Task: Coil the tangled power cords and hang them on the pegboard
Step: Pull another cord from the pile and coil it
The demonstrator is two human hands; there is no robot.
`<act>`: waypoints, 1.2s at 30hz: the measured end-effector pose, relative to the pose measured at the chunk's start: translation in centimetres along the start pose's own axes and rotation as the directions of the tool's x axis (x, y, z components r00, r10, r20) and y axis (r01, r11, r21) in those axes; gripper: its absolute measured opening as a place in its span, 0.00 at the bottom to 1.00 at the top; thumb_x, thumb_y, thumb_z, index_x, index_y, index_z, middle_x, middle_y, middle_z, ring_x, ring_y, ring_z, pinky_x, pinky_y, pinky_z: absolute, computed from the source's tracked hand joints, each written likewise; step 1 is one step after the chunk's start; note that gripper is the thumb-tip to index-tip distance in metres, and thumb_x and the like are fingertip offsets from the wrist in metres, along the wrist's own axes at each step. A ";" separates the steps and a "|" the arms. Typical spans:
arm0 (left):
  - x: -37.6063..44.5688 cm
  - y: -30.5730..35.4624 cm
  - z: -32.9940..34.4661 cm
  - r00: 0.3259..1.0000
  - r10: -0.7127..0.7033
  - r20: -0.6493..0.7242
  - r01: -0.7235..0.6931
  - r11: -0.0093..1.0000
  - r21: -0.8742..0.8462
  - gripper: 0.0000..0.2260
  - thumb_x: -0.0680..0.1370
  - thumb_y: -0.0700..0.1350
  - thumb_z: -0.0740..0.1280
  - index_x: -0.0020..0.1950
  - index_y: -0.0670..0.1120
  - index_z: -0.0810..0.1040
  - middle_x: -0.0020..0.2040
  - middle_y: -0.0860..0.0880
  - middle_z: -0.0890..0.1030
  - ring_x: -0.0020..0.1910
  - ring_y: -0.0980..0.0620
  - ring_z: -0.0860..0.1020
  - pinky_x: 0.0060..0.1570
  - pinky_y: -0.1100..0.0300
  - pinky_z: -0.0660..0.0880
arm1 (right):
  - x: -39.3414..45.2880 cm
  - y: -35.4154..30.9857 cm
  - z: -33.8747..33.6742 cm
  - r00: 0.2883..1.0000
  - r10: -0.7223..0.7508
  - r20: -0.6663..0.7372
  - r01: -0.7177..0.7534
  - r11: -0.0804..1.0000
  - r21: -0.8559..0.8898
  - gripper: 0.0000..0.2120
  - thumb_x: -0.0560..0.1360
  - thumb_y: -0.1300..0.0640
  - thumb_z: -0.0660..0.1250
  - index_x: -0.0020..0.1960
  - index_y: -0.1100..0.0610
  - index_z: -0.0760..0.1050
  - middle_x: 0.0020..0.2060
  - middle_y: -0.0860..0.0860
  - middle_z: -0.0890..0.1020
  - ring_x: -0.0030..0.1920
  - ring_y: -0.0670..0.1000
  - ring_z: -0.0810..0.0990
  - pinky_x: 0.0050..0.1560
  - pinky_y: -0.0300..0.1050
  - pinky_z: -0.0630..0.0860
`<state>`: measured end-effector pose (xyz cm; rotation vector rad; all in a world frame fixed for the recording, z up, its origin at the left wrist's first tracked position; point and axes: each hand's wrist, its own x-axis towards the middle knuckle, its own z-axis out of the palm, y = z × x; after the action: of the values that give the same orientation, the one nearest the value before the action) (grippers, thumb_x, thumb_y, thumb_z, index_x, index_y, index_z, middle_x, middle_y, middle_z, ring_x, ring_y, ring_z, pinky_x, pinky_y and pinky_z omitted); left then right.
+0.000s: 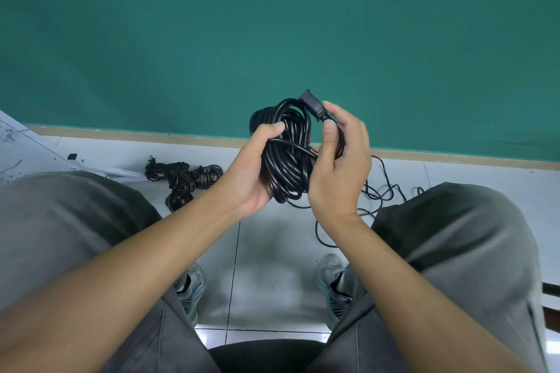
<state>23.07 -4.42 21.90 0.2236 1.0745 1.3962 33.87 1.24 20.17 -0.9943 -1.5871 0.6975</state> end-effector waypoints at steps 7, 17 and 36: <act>-0.4 0.0 0.2 0.998 -0.011 0.066 0.009 1.000 0.023 0.28 0.81 0.55 0.63 0.72 0.34 0.73 0.57 0.40 0.84 0.52 0.44 0.84 0.51 0.51 0.82 | 0.1 0.0 0.5 0.947 0.322 -0.012 -0.313 0.929 0.198 0.10 0.85 0.54 0.59 0.63 0.49 0.78 0.44 0.42 0.78 0.39 0.50 0.77 0.43 0.50 0.78; 0.4 2.1 -1.1 0.992 0.124 -0.011 -0.124 0.992 0.033 0.19 0.81 0.50 0.65 0.67 0.40 0.78 0.61 0.41 0.83 0.46 0.47 0.84 0.43 0.54 0.82 | 2.0 -0.6 -1.2 0.923 0.371 0.103 -0.382 0.853 0.356 0.10 0.84 0.61 0.64 0.64 0.55 0.76 0.36 0.52 0.79 0.34 0.47 0.76 0.37 0.39 0.76; 1.1 1.9 -2.1 0.965 0.261 0.034 -0.259 0.919 0.297 0.17 0.72 0.48 0.72 0.59 0.47 0.75 0.50 0.49 0.84 0.51 0.50 0.84 0.51 0.53 0.80 | 5.2 0.0 -3.2 0.737 0.167 0.655 -0.258 0.965 0.045 0.06 0.80 0.63 0.70 0.51 0.53 0.83 0.35 0.55 0.85 0.35 0.46 0.79 0.42 0.39 0.74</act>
<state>20.07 -3.95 21.61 0.6029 1.2965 1.4629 36.67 5.59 23.45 -0.8861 -1.9966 1.4115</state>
